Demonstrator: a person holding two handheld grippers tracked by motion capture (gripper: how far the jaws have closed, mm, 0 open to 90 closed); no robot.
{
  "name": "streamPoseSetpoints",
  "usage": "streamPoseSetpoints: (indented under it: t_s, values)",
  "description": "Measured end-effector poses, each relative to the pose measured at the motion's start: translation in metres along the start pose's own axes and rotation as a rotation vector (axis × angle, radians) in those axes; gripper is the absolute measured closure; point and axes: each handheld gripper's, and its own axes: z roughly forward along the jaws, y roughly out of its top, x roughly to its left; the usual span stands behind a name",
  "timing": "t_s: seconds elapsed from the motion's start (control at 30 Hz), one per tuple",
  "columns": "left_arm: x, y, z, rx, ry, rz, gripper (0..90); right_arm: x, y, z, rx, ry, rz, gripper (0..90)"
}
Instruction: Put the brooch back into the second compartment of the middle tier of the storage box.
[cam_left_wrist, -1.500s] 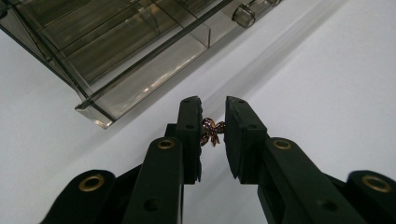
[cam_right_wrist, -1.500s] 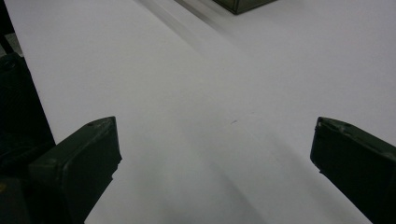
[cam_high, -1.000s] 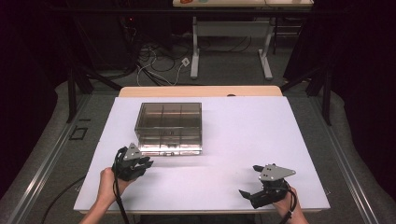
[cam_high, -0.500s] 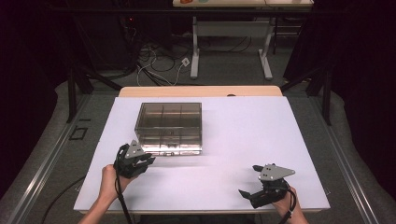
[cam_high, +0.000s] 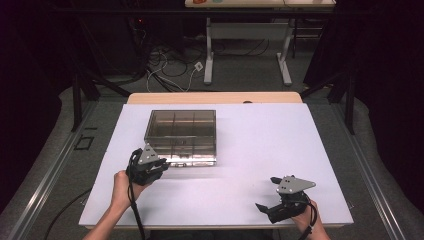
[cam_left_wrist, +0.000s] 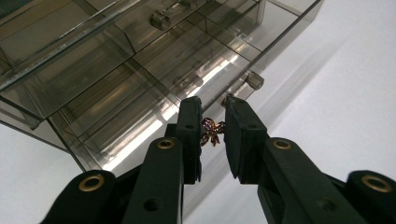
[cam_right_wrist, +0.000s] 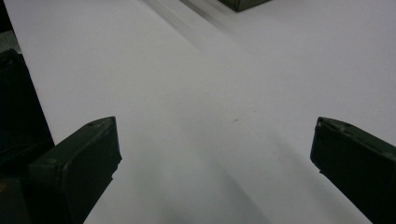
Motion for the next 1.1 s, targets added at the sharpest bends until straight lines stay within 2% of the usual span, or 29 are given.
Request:
streamPoseSetpoints:
  t_s: [0.23,0.5,0.63,1.1]
  values:
    - [0.002,0.005,0.002,-0.024,-0.001,-0.014,76.3,-0.001,0.0,0.0,-0.003,-0.002,-0.007,1.0]
    - [0.005,0.009,0.005,-0.031,0.009,-0.013,76.3,0.0,0.0,0.0,-0.002,-0.002,-0.003,1.0]
    - [0.006,0.011,0.005,-0.037,-0.003,-0.018,76.3,0.0,0.0,0.0,-0.002,0.002,0.001,1.0]
    - [0.008,0.02,0.013,-0.048,-0.004,-0.02,76.3,-0.001,0.0,0.0,-0.005,-0.003,-0.004,1.0]
